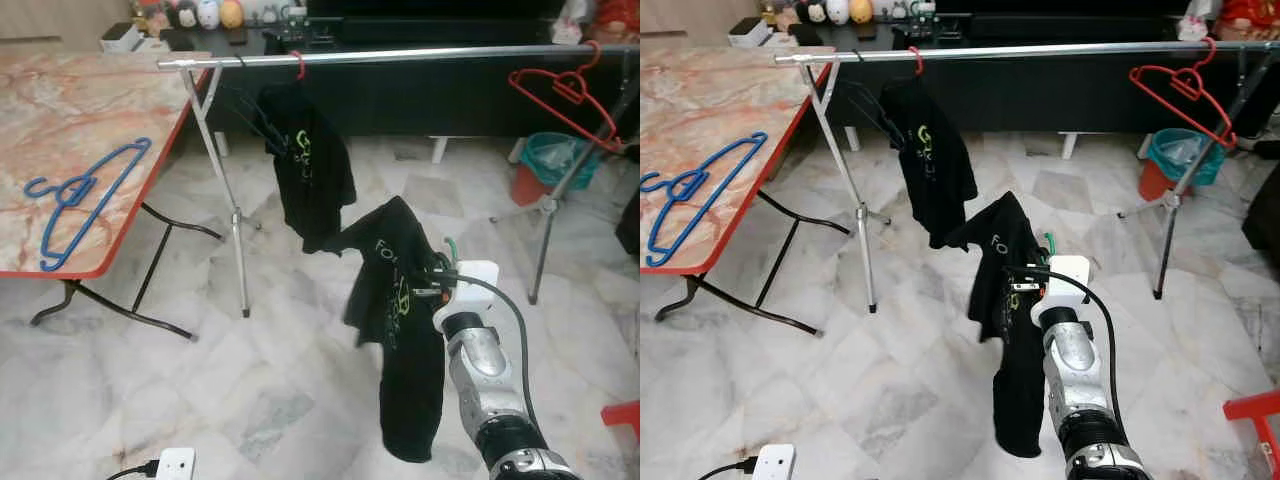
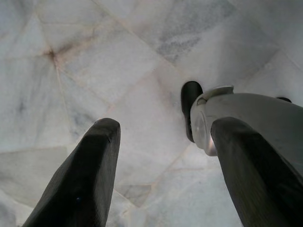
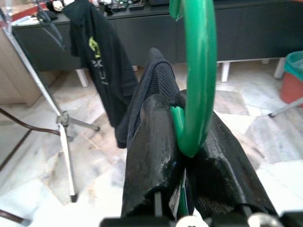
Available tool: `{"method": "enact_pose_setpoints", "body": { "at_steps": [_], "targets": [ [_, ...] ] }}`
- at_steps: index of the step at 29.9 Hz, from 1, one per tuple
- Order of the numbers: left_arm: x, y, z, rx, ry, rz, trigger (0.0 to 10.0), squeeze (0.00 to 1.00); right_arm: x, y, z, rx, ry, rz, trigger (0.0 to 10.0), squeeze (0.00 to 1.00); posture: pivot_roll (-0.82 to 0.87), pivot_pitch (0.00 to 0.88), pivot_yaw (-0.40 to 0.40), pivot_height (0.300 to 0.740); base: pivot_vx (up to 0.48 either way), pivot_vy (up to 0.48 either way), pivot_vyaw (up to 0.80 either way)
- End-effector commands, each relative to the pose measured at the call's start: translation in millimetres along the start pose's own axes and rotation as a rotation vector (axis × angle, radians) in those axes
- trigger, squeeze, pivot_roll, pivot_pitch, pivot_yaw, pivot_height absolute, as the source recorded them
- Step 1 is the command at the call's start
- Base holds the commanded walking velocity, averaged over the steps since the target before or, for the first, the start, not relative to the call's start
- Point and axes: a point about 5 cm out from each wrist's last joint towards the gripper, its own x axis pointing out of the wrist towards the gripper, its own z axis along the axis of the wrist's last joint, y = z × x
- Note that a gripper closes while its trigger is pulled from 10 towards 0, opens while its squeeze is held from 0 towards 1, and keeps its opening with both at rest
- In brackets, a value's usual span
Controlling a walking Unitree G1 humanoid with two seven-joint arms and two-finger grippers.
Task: Hang hanger
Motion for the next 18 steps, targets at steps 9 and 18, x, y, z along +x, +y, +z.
{"method": "enact_pose_setpoints", "body": {
  "at_steps": [9,18],
  "targets": [
    [-1.5,32.1,36.3,0.049,-0.193,0.056,10.0,0.00,7.3,-24.5,17.7,-0.110,-0.009,0.069,10.0,0.00,0.00,0.069,-0.003,0.740,0.000,0.000,0.00],
    [-9.4,36.3,117.9,0.222,-0.532,0.019,10.0,0.00,13.1,-29.1,33.2,-0.163,0.008,0.302,10.0,0.00,0.01,0.068,-0.005,0.740,0.000,0.000,0.00]
  ]
}}
